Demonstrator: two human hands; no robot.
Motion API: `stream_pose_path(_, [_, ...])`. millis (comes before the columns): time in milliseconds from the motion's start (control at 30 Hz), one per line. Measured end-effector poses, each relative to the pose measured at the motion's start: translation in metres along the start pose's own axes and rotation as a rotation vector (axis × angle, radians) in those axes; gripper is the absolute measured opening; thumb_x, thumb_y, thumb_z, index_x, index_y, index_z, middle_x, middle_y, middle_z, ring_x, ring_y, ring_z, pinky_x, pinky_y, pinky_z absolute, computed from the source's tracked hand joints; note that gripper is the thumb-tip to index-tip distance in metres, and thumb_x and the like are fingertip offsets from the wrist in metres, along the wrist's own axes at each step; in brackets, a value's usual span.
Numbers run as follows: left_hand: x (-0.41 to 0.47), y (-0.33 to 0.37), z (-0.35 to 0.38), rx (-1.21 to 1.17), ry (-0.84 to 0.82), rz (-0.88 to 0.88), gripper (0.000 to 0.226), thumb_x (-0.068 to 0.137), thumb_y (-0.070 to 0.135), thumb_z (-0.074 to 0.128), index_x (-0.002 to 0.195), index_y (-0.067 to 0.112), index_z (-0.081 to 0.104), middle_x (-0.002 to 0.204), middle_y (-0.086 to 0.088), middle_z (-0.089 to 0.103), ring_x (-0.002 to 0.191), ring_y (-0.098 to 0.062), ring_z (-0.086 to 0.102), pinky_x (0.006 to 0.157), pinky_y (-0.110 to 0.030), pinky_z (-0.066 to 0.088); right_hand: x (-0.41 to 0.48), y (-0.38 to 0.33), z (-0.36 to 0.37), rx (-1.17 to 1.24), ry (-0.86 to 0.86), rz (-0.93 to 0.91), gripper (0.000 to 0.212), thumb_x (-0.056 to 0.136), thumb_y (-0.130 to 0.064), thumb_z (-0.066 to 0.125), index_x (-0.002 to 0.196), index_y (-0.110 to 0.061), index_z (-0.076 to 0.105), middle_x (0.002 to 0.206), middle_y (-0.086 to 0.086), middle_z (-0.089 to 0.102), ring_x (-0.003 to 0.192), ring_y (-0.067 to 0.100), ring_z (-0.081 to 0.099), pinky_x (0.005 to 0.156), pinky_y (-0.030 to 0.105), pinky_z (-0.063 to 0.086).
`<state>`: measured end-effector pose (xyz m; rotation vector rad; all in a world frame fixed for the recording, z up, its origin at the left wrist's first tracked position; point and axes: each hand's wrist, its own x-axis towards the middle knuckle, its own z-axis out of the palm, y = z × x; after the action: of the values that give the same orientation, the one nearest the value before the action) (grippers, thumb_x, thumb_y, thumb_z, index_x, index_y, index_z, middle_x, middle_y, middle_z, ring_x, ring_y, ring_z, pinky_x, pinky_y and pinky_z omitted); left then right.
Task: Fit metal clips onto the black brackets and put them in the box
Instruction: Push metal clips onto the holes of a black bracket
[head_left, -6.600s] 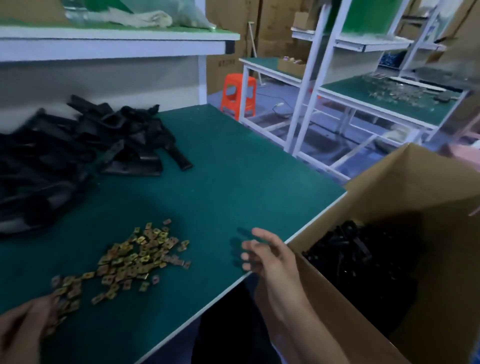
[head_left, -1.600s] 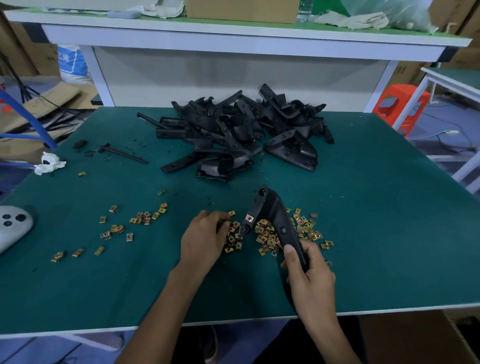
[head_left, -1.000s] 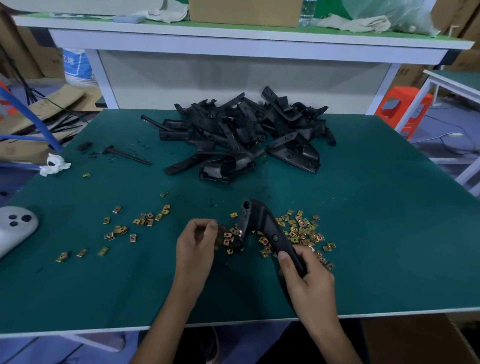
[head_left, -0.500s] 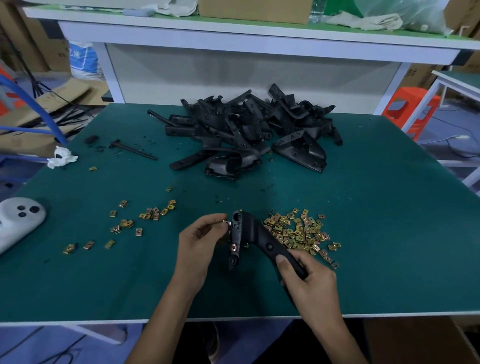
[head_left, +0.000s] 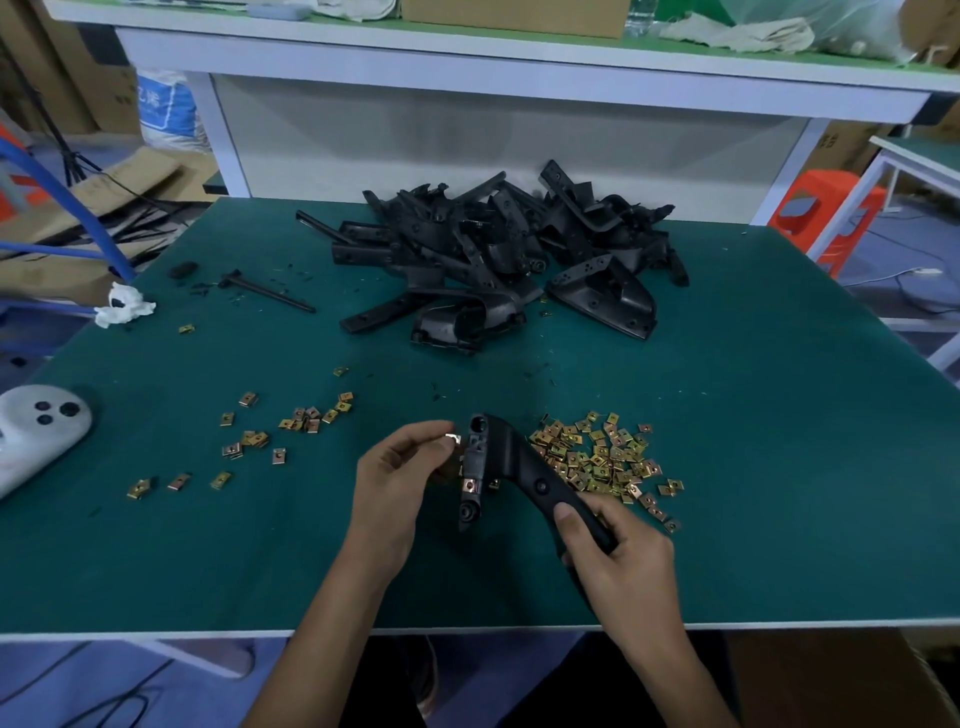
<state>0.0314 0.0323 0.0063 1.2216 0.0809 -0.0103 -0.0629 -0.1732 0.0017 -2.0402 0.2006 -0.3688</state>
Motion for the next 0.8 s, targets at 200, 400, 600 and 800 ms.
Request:
stream_pose_path(200, [0.0006, -0.0022, -0.0018, 0.023, -0.048, 0.012, 0.012, 0.088, 0.006, 0.071, 0.095, 0.011, 0.079, 0.083, -0.010, 0.071, 0.074, -0.017, 0.062, 0.069, -0.025, 0.052, 0.0006, -0.0022, -0.0007, -0.033, -0.010, -0.018, 0.027, 0.085, -0.064, 0.057, 0.099, -0.044, 0.068, 0.061, -0.003, 0.065, 0.054, 0.015, 0.061, 0.049, 0.036, 0.048])
stream_pose_path(400, [0.0006, -0.0029, -0.0043, 0.030, -0.064, 0.001, 0.011, 0.088, 0.009, 0.072, 0.095, 0.014, 0.079, 0.085, -0.010, 0.072, 0.076, -0.018, 0.063, 0.071, -0.028, 0.052, 0.0010, -0.0031, -0.0018, -0.095, -0.043, -0.030, 0.007, 0.092, -0.042, 0.067, 0.100, -0.044, 0.067, 0.062, -0.006, 0.065, 0.055, 0.013, 0.061, 0.052, 0.035, 0.048])
stream_pose_path(600, [0.0001, 0.0023, -0.0073, 0.017, -0.089, -0.046, 0.012, 0.091, 0.007, 0.069, 0.098, 0.009, 0.078, 0.090, -0.014, 0.073, 0.078, -0.020, 0.065, 0.078, -0.035, 0.052, 0.0031, -0.0039, -0.0012, -0.206, -0.061, -0.049, 0.012, 0.093, -0.041, 0.066, 0.093, -0.030, 0.070, 0.062, -0.019, 0.058, 0.053, 0.008, 0.054, 0.048, 0.025, 0.037])
stream_pose_path(800, [-0.0021, 0.0042, -0.0033, -0.039, -0.040, -0.067, 0.010, 0.090, 0.005, 0.069, 0.096, 0.008, 0.076, 0.084, -0.012, 0.071, 0.072, -0.018, 0.062, 0.073, -0.031, 0.052, 0.0062, -0.0037, -0.0013, -0.220, -0.095, -0.022, 0.012, 0.093, -0.040, 0.068, 0.094, -0.028, 0.071, 0.061, -0.012, 0.060, 0.056, 0.015, 0.059, 0.056, 0.043, 0.049])
